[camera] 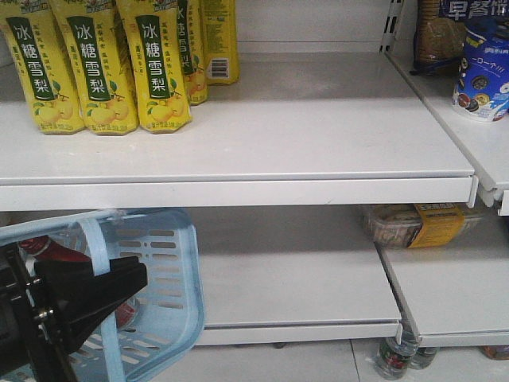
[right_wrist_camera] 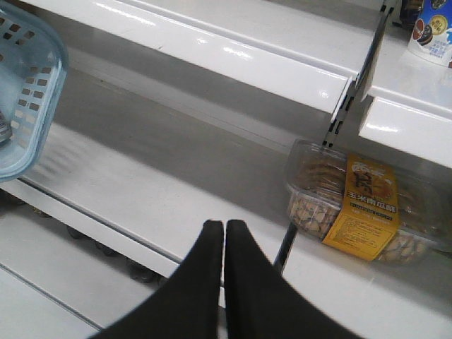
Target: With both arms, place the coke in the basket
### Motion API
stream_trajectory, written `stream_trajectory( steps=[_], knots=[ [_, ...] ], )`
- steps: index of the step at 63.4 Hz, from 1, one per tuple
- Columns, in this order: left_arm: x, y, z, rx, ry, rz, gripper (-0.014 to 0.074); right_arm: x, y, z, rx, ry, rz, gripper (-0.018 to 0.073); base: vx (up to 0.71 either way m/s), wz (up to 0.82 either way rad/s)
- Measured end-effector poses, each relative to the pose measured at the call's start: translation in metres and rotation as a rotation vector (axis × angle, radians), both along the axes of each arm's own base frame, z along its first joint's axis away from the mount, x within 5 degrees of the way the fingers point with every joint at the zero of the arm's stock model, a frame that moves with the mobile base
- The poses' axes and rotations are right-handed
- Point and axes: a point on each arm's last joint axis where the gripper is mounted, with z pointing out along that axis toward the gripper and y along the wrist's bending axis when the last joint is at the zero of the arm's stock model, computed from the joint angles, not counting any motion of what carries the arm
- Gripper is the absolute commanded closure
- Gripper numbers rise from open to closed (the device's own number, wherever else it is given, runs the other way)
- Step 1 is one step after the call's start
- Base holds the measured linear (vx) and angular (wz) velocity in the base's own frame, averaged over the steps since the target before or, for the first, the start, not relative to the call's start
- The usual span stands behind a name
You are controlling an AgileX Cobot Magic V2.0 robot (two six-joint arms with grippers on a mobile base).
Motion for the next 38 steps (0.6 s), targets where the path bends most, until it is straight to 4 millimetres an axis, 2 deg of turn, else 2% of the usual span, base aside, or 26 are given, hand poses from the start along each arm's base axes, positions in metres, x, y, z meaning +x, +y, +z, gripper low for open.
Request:
stream_trajectory(
  steps=[16,28,38],
  knots=[
    [0.002,0.002,-0.001,-0.004,0.014,0.027,0.0603,0.0,0.0,0.0,0.0,0.0,0.0,0.0564,0.0,0.0],
    [0.006,0.011,0.0,-0.091,0.118,0.172,0.0603,0.0,0.0,0.0,0.0,0.0,0.0,0.0564,0.0,0.0],
    [-0.006,0.019,0.006,-0.104,0.091,0.188,0.0603,0.0,0.0,0.0,0.0,0.0,0.0,0.0564,0.0,0.0]
  ],
)
